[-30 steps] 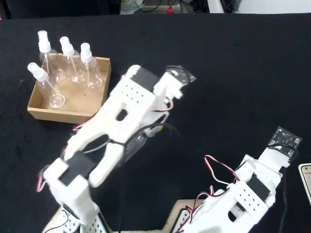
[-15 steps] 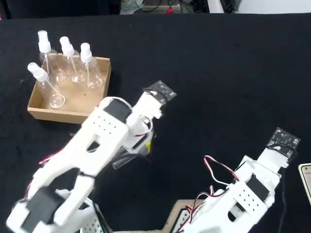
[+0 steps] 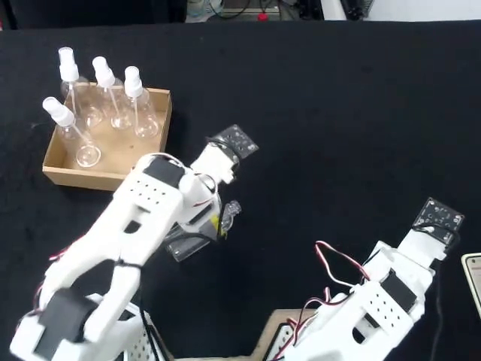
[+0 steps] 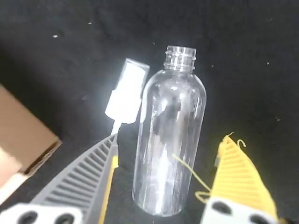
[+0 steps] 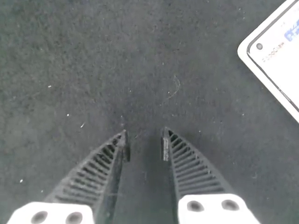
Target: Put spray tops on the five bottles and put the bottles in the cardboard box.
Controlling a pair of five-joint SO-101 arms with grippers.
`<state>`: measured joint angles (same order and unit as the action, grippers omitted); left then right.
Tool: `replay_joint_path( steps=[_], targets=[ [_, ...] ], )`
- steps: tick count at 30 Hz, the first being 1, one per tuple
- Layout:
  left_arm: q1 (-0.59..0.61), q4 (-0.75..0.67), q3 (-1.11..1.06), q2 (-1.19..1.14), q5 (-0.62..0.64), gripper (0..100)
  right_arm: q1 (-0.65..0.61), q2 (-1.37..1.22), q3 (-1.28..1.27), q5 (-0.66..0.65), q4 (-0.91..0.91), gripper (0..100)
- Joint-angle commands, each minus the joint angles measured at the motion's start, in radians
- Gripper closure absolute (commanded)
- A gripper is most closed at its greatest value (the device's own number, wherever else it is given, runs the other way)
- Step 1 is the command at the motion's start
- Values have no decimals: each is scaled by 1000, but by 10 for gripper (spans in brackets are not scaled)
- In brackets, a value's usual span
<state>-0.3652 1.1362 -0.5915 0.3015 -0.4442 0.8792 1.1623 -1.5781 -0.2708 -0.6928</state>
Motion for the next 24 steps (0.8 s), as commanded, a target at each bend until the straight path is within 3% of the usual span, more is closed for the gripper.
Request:
replay_joint_path(
  steps=[1,11,18,24],
  targets=[
    [-33,-34,16,-98,-12,679,15,24,5,-12,20,879],
    [-51,-34,116,-209,63,680,15,24,5,-12,20,879],
    [-68,-153,-2,-201,64,684,15,24,5,-12,20,879],
    [-68,-114,-13,-163,64,822,15,24,5,-12,20,879]
  ],
)
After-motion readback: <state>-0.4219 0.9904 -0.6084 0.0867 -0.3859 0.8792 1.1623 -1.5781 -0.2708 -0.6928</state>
